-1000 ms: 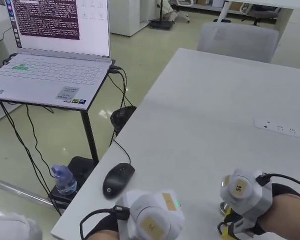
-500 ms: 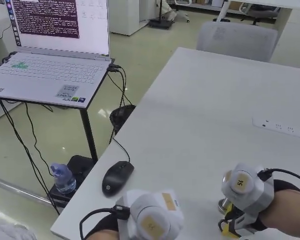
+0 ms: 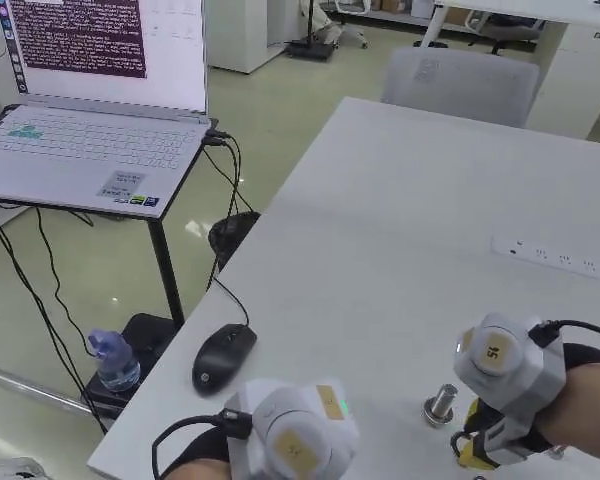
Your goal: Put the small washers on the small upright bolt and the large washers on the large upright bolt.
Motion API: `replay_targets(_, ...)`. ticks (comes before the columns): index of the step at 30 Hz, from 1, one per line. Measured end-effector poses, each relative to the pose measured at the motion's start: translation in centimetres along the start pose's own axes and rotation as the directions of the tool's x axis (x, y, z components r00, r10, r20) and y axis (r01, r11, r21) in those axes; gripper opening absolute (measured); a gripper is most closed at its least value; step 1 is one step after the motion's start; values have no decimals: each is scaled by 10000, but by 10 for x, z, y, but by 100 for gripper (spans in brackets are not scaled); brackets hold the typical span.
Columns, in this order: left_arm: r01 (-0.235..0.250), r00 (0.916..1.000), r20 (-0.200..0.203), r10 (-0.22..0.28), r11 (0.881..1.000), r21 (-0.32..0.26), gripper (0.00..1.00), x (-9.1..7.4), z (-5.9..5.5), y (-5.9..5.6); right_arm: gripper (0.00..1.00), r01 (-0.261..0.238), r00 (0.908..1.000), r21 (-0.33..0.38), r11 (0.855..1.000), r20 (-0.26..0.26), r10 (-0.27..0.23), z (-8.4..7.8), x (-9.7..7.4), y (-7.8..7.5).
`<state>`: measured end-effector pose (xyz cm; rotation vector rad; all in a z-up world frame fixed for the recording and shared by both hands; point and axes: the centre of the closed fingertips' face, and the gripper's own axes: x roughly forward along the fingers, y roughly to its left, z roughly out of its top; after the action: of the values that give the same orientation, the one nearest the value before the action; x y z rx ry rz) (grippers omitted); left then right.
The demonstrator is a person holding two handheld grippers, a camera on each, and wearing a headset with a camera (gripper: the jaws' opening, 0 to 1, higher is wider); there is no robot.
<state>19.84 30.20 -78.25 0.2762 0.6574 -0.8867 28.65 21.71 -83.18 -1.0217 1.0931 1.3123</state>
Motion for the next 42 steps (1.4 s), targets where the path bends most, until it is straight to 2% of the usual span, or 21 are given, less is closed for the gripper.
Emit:
replay_targets(9,-75,10000,-7,75,10000,34,78,1,-1,0,22,313,9995,174,9994,-37,-312,-3,-21,-13)
replay_targets(15,-43,10000,-76,44,10000,67,81,3,-3,0,22,499,9987,47,9987,117,-500,8,-34,-25)
replay_targets(21,-9,10000,-97,9,10000,17,87,6,-3,0,22,601,9980,-45,9982,185,-600,19,-39,-37)
replay_targets(24,-35,9999,-122,36,9999,109,92,7,-3,0,22,607,9979,-36,9982,233,-606,23,-39,-40)
replay_targets(33,-9,9999,-165,9,10000,18,94,7,-4,2,22,539,9979,-64,9985,351,-537,37,-33,-43)
replay_targets(42,138,9996,-250,-138,9999,10,94,8,-6,-1,22,424,9990,-144,9990,167,-421,41,-21,-44)
